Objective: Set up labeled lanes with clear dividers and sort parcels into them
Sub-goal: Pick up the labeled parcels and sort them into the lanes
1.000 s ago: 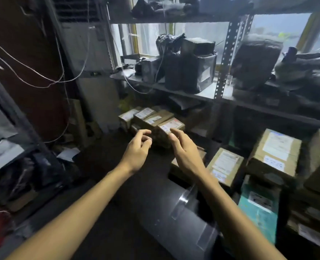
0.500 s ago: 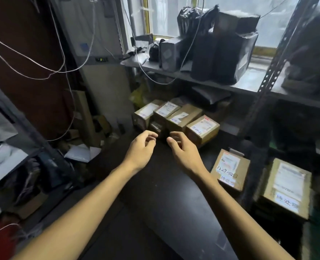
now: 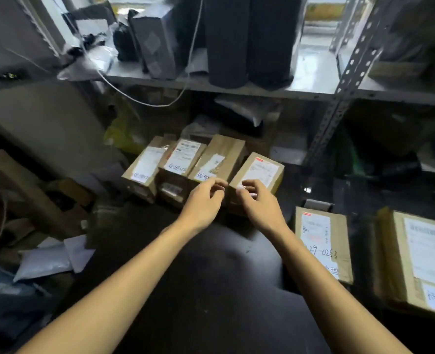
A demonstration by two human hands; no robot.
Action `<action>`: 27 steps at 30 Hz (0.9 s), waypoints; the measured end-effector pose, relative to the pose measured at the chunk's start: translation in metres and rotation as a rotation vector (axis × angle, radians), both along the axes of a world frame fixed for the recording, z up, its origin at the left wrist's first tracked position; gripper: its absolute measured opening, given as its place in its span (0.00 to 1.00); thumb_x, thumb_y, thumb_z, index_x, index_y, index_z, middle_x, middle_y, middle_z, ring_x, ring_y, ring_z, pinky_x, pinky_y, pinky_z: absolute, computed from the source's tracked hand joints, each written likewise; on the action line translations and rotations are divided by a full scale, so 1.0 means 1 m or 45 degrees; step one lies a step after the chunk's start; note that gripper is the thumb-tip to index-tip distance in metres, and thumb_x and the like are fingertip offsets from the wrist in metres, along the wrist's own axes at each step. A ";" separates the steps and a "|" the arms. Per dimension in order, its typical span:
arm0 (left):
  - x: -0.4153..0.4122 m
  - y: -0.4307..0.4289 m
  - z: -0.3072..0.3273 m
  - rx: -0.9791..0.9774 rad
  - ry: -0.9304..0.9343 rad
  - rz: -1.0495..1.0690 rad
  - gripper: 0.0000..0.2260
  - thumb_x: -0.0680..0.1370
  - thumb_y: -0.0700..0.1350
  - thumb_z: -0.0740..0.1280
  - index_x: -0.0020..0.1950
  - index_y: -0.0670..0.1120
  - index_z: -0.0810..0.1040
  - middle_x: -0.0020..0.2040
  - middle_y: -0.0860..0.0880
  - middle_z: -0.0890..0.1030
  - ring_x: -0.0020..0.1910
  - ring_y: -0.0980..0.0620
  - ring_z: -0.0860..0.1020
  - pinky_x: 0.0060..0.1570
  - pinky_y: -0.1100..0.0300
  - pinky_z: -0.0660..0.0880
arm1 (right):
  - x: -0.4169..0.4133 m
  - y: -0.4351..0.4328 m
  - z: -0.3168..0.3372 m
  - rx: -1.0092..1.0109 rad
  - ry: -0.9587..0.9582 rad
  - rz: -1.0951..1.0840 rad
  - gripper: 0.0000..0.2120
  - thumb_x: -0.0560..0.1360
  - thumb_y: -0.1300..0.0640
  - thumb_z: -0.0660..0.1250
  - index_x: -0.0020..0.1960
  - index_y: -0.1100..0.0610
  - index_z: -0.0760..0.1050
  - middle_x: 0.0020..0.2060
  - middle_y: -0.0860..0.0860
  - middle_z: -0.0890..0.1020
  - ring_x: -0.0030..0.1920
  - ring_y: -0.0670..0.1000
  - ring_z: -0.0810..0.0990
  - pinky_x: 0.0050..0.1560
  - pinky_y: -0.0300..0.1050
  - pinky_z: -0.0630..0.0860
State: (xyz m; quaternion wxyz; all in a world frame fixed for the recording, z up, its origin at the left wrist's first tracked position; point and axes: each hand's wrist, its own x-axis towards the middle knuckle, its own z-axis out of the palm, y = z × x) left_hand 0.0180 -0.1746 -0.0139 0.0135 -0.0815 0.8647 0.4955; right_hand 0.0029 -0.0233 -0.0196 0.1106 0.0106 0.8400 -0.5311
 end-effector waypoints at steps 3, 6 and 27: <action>-0.032 0.004 -0.014 0.017 -0.028 -0.094 0.10 0.79 0.39 0.62 0.53 0.53 0.76 0.51 0.53 0.80 0.52 0.55 0.78 0.52 0.67 0.72 | -0.026 0.007 -0.017 0.115 -0.081 -0.055 0.21 0.78 0.47 0.65 0.69 0.52 0.71 0.65 0.51 0.78 0.61 0.52 0.79 0.63 0.54 0.75; -0.067 0.005 -0.029 0.021 -0.052 -0.181 0.09 0.79 0.40 0.62 0.54 0.54 0.75 0.52 0.53 0.80 0.52 0.55 0.78 0.52 0.66 0.73 | -0.059 0.017 -0.032 0.239 -0.154 -0.143 0.27 0.78 0.47 0.67 0.73 0.54 0.66 0.69 0.55 0.75 0.65 0.57 0.76 0.66 0.54 0.72; -0.150 0.016 -0.071 -0.109 -0.303 -0.413 0.17 0.79 0.46 0.62 0.68 0.53 0.71 0.66 0.54 0.76 0.63 0.52 0.75 0.63 0.51 0.73 | -0.105 0.011 -0.099 -0.037 -0.362 -0.633 0.44 0.69 0.44 0.78 0.75 0.49 0.56 0.64 0.49 0.78 0.62 0.53 0.78 0.64 0.58 0.75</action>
